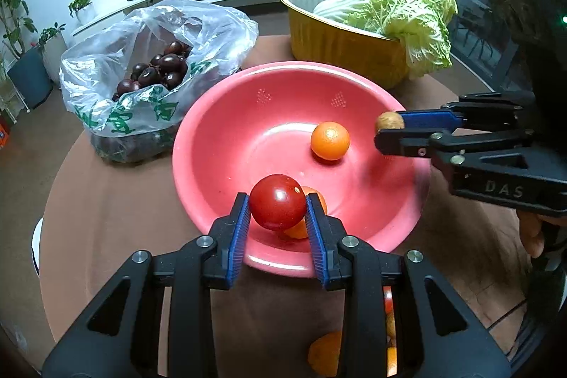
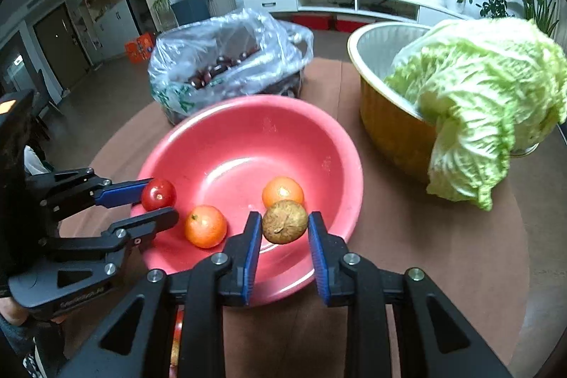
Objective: Organize fruits
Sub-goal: 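Carry tomato and potato over the red bowl and open both grippers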
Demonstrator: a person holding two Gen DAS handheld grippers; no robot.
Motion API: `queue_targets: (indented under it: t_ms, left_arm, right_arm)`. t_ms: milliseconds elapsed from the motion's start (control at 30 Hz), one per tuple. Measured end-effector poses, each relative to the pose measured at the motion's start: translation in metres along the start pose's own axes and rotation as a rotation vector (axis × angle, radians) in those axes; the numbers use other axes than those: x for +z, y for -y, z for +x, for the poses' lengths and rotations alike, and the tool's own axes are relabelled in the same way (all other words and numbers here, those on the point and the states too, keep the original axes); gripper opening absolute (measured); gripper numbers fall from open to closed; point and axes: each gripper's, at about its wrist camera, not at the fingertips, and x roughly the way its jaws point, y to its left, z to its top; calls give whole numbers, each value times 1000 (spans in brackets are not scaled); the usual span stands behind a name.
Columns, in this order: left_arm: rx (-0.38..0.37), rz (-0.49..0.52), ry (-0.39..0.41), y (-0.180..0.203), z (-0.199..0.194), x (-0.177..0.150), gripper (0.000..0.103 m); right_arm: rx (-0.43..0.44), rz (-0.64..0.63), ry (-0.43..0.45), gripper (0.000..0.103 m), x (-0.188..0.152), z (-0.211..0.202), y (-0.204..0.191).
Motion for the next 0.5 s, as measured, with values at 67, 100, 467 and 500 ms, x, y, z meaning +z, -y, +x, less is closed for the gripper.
queue_targets:
  t_ms: [67,100,467,500]
  left_arm:
    - [-3,-1,-3,0,1,1,30]
    - [-4,0,-3,0,2,1,30]
    - [0,13,2,0,1,-1,30]
    - [0,13,2,0,1,-1,30]
  right_arm:
    - [-1,-6,-1,29,-1,3,0]
    - [-4,-11,-2,29,-1,4,0]
    - [-15,-5,-5,29,0,4,1]
    - [-14,-4,-5,29,0,4,1]
